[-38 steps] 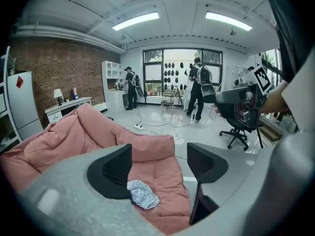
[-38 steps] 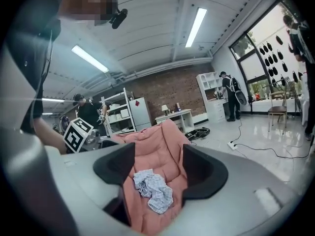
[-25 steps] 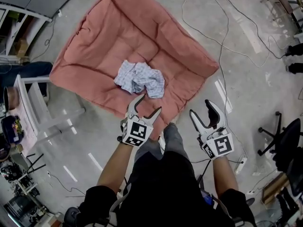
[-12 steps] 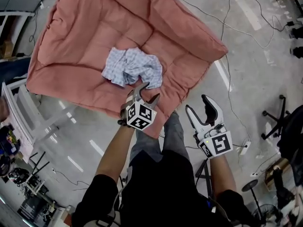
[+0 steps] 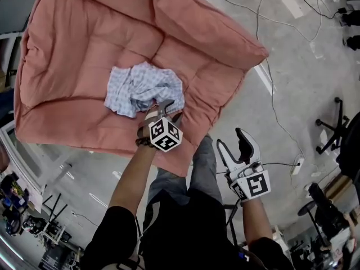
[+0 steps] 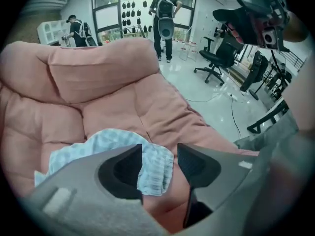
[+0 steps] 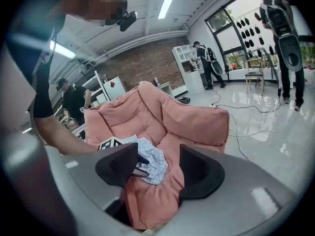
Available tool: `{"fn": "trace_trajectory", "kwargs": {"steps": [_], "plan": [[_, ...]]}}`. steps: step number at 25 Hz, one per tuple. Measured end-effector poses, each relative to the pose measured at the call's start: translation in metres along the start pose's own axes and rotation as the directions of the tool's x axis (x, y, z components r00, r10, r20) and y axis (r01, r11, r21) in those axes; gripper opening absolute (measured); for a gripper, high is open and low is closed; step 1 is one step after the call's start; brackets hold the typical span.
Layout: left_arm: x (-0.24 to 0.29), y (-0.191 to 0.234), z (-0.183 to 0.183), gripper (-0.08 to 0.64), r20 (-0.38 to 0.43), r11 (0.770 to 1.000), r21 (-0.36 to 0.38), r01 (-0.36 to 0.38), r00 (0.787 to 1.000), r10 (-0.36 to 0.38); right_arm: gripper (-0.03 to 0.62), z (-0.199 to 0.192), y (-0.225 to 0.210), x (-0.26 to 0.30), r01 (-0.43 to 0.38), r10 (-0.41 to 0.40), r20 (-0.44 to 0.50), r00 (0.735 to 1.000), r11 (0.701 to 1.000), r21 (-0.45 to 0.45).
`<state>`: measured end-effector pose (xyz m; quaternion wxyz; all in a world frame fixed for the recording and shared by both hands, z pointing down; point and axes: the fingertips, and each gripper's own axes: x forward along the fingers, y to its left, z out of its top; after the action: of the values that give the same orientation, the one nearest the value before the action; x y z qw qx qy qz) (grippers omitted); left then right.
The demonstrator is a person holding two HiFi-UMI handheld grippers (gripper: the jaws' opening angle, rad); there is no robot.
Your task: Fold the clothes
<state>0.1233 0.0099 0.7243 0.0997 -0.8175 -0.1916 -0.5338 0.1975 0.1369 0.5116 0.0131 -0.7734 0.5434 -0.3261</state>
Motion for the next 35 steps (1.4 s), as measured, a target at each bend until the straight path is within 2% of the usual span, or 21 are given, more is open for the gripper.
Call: {"fn": "trace_trajectory", "kwargs": {"steps": [3, 7, 10, 18, 28, 32, 35], "plan": [[0.022, 0.001, -0.006, 0.232, -0.041, 0.999, 0.037, 0.021, 0.999, -0.02, 0.262, -0.012, -0.011, 0.001, 0.018, -0.018, -0.001, 1.0, 0.999, 0.048], [0.042, 0.003, -0.018, 0.217, -0.096, 0.998, 0.056, 0.039, 0.995, -0.033, 0.252, -0.023, -0.021, 0.006, 0.033, -0.033, -0.002, 0.999, 0.997, 0.063], [0.05, 0.005, -0.023, 0.201, -0.123, 0.998, 0.06, 0.036, 0.992, -0.029, 0.25, -0.026, -0.026, 0.012, 0.041, -0.041, 0.008, 0.999, 0.997, 0.068], [0.07, 0.003, -0.046, 0.212, -0.223, 0.993, 0.066, 0.093, 0.972, -0.076, 0.244, -0.04, -0.027, 0.022, 0.061, -0.063, 0.012, 0.998, 0.991, 0.117], [0.083, 0.009, -0.059, 0.194, -0.254, 0.994, 0.054, 0.099, 0.964, -0.082, 0.232, -0.053, -0.022, 0.033, 0.07, -0.073, 0.016, 0.997, 0.989, 0.129], [0.074, 0.013, -0.051, 0.117, -0.206, 0.995, 0.002, 0.097, 0.974, -0.095, 0.225, -0.065, -0.019, 0.037, 0.077, -0.072, -0.046, 0.996, 0.991, 0.11], [0.056, 0.019, -0.042, 0.109, -0.161, 0.995, -0.035, 0.091, 0.982, -0.095, 0.224, -0.073, -0.015, 0.04, 0.084, -0.075, -0.102, 0.992, 0.993, 0.088]]}}
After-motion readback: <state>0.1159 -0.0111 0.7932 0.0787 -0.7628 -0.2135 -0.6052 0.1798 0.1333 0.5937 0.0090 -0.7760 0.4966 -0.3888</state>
